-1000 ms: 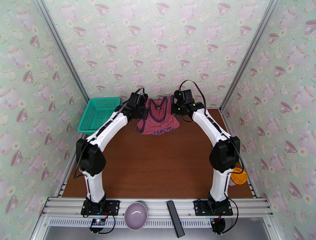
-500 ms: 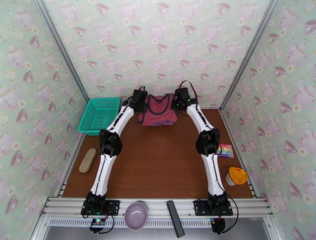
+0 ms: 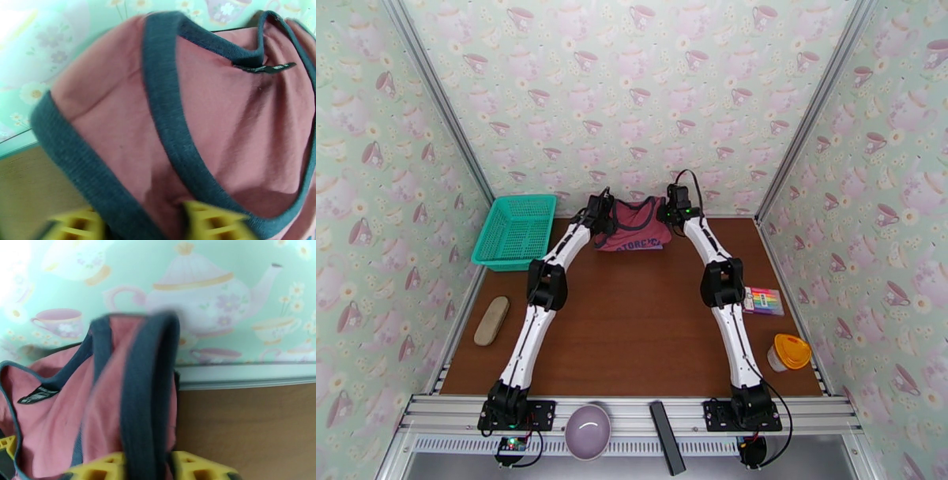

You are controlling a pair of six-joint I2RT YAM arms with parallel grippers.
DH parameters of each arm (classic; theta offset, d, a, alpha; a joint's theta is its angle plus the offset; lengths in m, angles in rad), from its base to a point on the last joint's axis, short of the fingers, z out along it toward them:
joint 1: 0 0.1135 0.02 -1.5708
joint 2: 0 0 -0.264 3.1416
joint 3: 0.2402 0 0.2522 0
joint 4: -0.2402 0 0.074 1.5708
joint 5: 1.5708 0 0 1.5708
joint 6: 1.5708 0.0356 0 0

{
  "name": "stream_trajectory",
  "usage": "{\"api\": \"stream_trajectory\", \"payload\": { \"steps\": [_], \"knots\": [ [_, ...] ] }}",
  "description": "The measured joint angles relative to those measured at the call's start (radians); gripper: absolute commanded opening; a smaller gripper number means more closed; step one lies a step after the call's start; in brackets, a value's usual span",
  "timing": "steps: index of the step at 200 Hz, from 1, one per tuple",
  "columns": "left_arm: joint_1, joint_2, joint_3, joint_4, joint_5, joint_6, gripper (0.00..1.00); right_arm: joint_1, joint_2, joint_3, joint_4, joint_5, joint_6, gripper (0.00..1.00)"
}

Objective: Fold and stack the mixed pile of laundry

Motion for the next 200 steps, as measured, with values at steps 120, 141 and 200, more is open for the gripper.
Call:
{"api": "stream_trajectory", "payload": {
  "steps": [120, 141, 200],
  "knots": [
    [0.110, -0.938, -0.997, 0.489, 0.004, 0.000, 1.00, -0.005, -0.804, -0.978, 0.300, 0.120, -0.087, 1.00],
    [0.153, -1.258, -1.351, 0.704, -0.023, 0.002, 1.00, -0.005, -1.070, -1.286, 0.460, 0.169, -0.096, 1.00],
    [0.198, -1.377, -2.073, 1.064, -0.178, 0.001, 0.92, -0.005, -1.219, -1.836, 0.729, 0.280, -0.127, 1.00]
  ]
}}
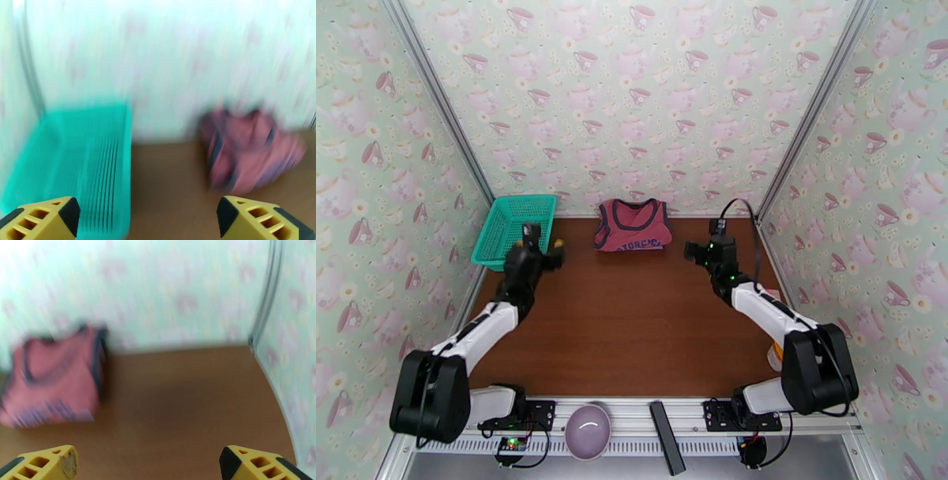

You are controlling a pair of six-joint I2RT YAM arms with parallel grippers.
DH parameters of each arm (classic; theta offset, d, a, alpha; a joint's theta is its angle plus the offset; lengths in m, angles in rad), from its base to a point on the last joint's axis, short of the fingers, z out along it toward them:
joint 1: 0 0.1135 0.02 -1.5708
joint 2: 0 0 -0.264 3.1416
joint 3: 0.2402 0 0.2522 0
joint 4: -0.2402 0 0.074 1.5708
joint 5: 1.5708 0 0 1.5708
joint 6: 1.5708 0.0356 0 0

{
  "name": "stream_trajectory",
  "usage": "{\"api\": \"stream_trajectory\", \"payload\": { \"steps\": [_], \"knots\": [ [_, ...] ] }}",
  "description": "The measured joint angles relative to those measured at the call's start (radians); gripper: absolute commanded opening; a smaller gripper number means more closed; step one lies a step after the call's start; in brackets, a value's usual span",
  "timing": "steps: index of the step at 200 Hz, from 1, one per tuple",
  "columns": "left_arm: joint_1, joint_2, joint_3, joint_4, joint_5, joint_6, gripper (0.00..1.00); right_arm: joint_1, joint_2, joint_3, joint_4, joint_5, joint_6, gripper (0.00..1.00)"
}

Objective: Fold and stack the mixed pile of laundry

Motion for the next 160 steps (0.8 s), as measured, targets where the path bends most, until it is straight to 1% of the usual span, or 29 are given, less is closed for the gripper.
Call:
{"api": "stream_trajectory", "payload": {
  "steps": [15, 34, 49, 62, 69, 84, 92, 112, 124, 130, 137, 160],
  "knots": [
    [0.017, 0.053, -0.076, 0.063, -0.039, 0.001, 0.92, 0.000, 0.018, -0.044, 0.041, 0.001, -0.018, 1.00],
    [0.034, 0.070, -0.069, 0.109, -0.062, 0.001, 0.92, 0.000, 0.018, -0.059, 0.110, 0.003, -0.037, 1.00],
    [0.041, 0.051, -0.027, 0.093, -0.067, -0.002, 0.91, 0.000, 0.011, -0.058, 0.137, 0.003, -0.044, 1.00],
    [0.041, 0.004, -0.010, 0.063, -0.071, -0.018, 0.91, 0.000, -0.008, -0.069, 0.150, 0.005, -0.051, 1.00],
    [0.041, -0.026, -0.018, 0.063, -0.073, -0.018, 0.91, 0.000, -0.031, -0.099, 0.188, 0.010, -0.061, 1.00],
    [0.041, -0.058, -0.078, 0.146, -0.099, -0.015, 0.95, 0.000, -0.085, -0.169, 0.239, 0.020, -0.077, 1.00],
    [0.042, -0.051, -0.111, 0.175, -0.114, -0.014, 0.95, 0.000, -0.109, -0.201, 0.263, 0.026, -0.084, 1.00],
    [0.071, -0.004, -0.166, 0.202, -0.102, -0.021, 0.99, 0.000, -0.139, -0.258, 0.319, 0.036, -0.093, 1.00],
    [0.088, 0.061, -0.180, 0.272, -0.075, -0.024, 1.00, 0.000, -0.147, -0.277, 0.349, 0.038, -0.096, 1.00],
    [0.092, 0.119, -0.183, 0.335, -0.068, -0.023, 1.00, 0.000, -0.152, -0.286, 0.362, 0.040, -0.097, 1.00],
    [0.093, 0.164, -0.185, 0.362, -0.062, -0.022, 1.00, 0.000, -0.158, -0.296, 0.379, 0.040, -0.101, 1.00],
    [0.097, 0.179, -0.208, 0.391, -0.031, -0.026, 1.00, 0.000, -0.174, -0.320, 0.420, 0.041, -0.112, 1.00]
  ]
}}
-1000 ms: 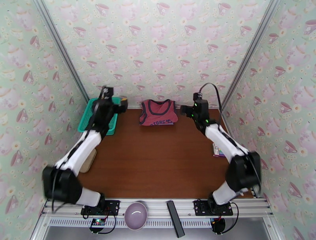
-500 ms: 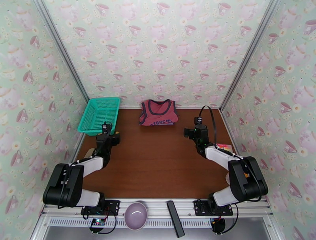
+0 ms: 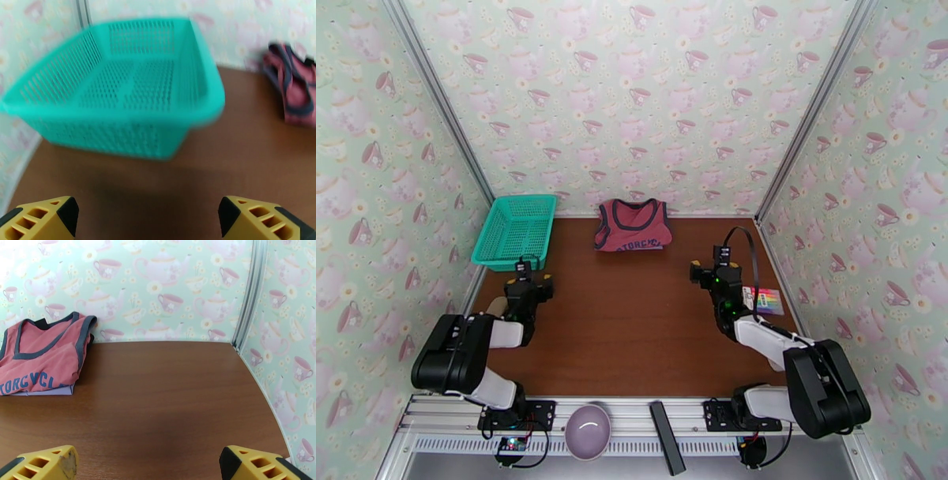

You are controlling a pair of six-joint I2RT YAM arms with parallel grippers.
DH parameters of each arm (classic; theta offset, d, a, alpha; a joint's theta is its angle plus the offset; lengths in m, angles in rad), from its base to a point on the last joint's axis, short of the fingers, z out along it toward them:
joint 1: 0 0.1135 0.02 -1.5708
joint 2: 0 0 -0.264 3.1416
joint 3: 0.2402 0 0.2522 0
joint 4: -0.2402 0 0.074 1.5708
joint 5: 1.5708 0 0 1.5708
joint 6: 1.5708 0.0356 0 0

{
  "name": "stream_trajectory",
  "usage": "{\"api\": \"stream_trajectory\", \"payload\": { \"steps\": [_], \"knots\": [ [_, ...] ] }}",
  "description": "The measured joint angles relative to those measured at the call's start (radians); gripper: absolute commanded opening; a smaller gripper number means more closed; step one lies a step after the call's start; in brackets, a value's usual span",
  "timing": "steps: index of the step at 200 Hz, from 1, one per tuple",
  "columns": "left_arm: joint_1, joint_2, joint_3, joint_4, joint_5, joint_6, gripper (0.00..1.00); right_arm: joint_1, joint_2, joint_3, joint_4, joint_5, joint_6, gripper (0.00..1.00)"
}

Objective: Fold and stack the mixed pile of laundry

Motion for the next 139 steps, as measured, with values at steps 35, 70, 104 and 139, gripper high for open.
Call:
{"api": "stream_trajectory", "payload": {
  "steps": [35, 70, 104, 139],
  "knots": [
    [0.002, 0.000, 0.000, 0.057, 0.021, 0.000, 1.00, -0.002, -0.047, -0.072, 0.063, 0.026, -0.037, 1.00],
    [0.000, 0.000, 0.000, 0.060, 0.021, 0.001, 1.00, -0.053, 0.023, -0.213, 0.264, 0.010, -0.062, 1.00],
    [0.000, 0.000, 0.001, 0.060, 0.021, 0.001, 1.00, -0.132, 0.233, -0.163, 0.359, -0.080, -0.050, 1.00],
    [-0.001, 0.000, 0.002, 0.060, 0.021, 0.001, 1.00, -0.211, 0.238, -0.099, 0.340, -0.198, -0.013, 1.00]
  ]
}}
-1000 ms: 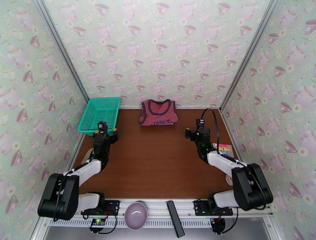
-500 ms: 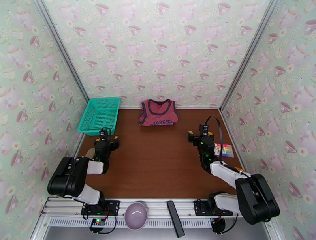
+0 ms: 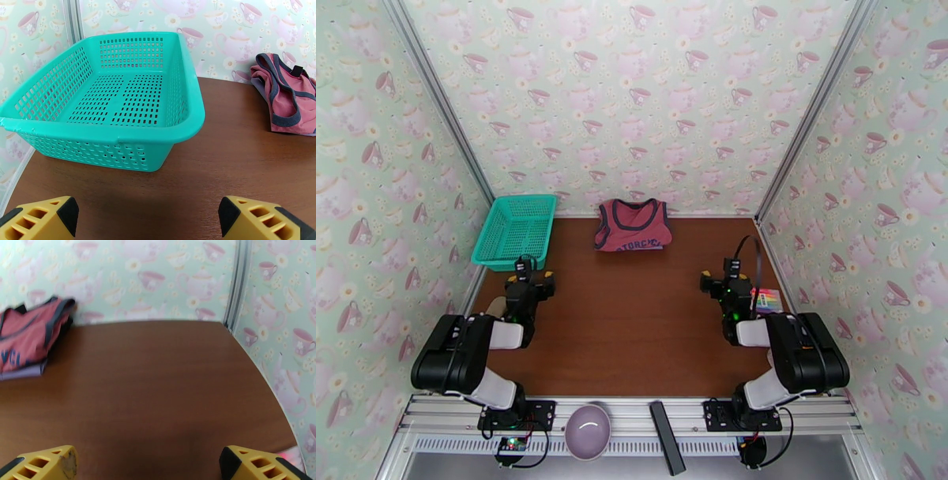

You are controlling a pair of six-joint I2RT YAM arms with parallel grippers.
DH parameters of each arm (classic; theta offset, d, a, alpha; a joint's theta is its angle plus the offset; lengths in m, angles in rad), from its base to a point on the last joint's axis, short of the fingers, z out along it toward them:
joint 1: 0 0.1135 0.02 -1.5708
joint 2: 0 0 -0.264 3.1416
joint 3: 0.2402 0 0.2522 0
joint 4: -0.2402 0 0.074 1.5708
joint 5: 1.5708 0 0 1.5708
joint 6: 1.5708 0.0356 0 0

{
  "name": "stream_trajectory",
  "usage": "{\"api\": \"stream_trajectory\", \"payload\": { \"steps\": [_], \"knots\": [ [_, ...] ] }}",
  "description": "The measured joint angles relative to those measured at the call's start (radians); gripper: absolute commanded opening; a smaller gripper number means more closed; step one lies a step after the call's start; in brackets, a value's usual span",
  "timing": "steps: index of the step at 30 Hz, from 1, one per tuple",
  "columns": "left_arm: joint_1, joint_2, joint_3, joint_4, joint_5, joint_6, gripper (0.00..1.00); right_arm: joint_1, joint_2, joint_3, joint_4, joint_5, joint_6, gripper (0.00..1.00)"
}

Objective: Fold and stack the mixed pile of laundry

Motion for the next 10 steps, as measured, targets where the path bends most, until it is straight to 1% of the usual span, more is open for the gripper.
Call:
{"api": "stream_trajectory", "payload": {
  "steps": [5, 10],
  "knots": [
    [-0.004, 0.000, 0.008, -0.005, 0.000, 0.000, 1.00, -0.002, 0.000, 0.002, -0.002, -0.040, 0.008, 1.00],
    [-0.003, 0.000, 0.013, -0.005, 0.000, 0.000, 1.00, -0.001, 0.000, 0.002, -0.003, -0.055, 0.010, 1.00]
  ]
}}
